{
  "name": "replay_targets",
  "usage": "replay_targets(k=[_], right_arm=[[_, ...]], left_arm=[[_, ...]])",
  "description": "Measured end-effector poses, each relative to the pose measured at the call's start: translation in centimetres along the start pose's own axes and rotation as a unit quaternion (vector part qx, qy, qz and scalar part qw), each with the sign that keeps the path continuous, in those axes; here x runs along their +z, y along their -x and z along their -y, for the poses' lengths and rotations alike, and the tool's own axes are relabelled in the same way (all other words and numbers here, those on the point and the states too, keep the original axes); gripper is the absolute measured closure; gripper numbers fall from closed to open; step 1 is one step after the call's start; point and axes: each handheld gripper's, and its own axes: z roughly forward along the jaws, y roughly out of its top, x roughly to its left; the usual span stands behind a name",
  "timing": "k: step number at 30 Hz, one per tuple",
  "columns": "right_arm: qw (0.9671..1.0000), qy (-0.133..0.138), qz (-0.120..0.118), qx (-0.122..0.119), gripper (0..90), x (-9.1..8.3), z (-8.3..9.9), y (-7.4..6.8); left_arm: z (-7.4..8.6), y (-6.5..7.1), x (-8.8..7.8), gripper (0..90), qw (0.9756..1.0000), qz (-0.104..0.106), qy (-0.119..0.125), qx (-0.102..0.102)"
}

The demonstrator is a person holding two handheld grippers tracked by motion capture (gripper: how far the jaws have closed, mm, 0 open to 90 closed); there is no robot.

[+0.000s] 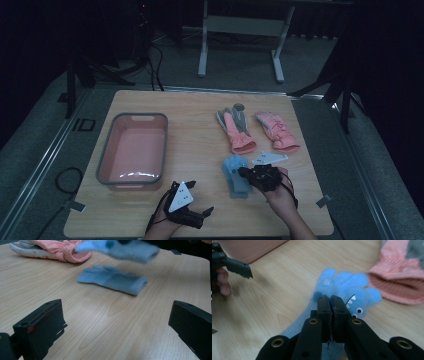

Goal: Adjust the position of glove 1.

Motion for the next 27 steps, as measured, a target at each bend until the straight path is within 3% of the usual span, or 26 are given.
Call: replay_targets(k=[17,27], right_arm=[[0.9991,-0.043,-0.001,-0.002,86.2,3.4,1.9,0.3],[0.9987,-0.048,-0.015,0.008,80.2,3.8,2.6,0.6]], left_arm=[[0.0,0.0,0.0,0.2,1.0000,0.001,0.000,0.001],[0.0,-0.1,0.0,0.2,1.0000,0.001,-0.003,-0.004]])
